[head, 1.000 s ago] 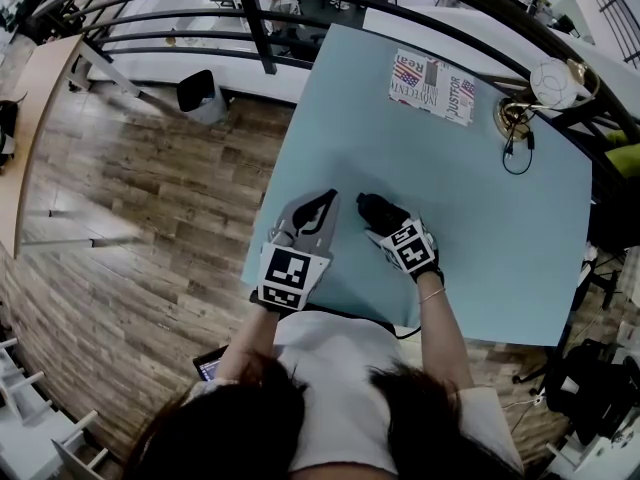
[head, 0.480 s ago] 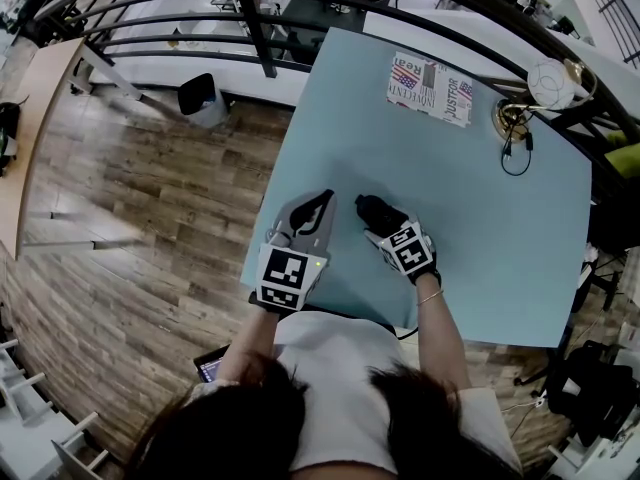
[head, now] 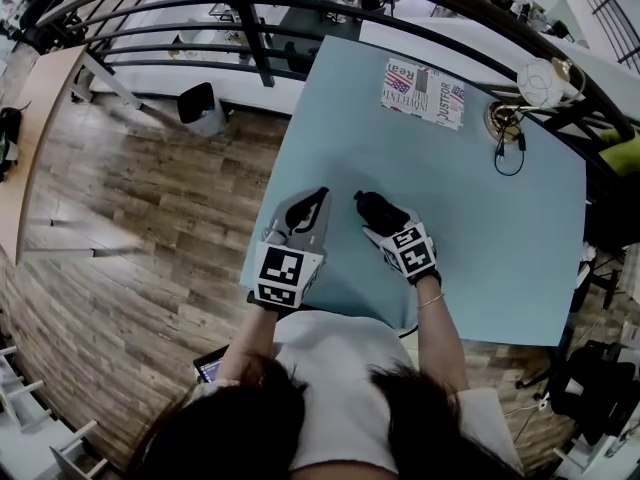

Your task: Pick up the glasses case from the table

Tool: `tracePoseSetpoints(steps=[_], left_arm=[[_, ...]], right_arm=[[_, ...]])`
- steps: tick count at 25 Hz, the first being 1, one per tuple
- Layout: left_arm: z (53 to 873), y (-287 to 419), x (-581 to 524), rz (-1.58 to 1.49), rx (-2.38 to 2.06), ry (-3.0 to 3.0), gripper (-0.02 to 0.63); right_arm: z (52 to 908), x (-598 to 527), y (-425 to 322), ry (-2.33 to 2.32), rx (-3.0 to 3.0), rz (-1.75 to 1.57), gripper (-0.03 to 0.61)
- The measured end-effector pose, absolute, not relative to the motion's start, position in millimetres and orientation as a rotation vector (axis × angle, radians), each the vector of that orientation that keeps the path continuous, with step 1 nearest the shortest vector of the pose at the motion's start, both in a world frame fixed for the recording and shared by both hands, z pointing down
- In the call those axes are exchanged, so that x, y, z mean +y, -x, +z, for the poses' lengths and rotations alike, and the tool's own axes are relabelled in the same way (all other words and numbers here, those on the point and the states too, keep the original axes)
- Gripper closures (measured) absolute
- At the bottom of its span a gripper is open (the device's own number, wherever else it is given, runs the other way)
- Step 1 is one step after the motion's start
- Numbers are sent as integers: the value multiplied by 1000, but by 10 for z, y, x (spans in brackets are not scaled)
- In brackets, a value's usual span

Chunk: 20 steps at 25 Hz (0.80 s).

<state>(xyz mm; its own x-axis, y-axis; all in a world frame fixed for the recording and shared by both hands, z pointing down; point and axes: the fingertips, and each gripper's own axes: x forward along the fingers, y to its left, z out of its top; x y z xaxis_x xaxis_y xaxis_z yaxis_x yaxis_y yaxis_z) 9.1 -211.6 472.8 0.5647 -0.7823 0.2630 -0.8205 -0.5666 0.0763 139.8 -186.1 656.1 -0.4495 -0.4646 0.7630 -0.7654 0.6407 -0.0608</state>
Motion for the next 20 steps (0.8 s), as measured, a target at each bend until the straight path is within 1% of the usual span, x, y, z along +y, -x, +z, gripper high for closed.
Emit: tracePoseSetpoints(steps=[11, 20], left_arm=[[4507, -178, -2078, 261, -1336, -2660, 557], [4386, -243, -2040, 250, -1301, -2707, 557]], right_arm=[[5834, -1995, -1541, -1148, -2222, 415, 239], [5132, -2029, -1785, -1391, -2317, 354, 239]])
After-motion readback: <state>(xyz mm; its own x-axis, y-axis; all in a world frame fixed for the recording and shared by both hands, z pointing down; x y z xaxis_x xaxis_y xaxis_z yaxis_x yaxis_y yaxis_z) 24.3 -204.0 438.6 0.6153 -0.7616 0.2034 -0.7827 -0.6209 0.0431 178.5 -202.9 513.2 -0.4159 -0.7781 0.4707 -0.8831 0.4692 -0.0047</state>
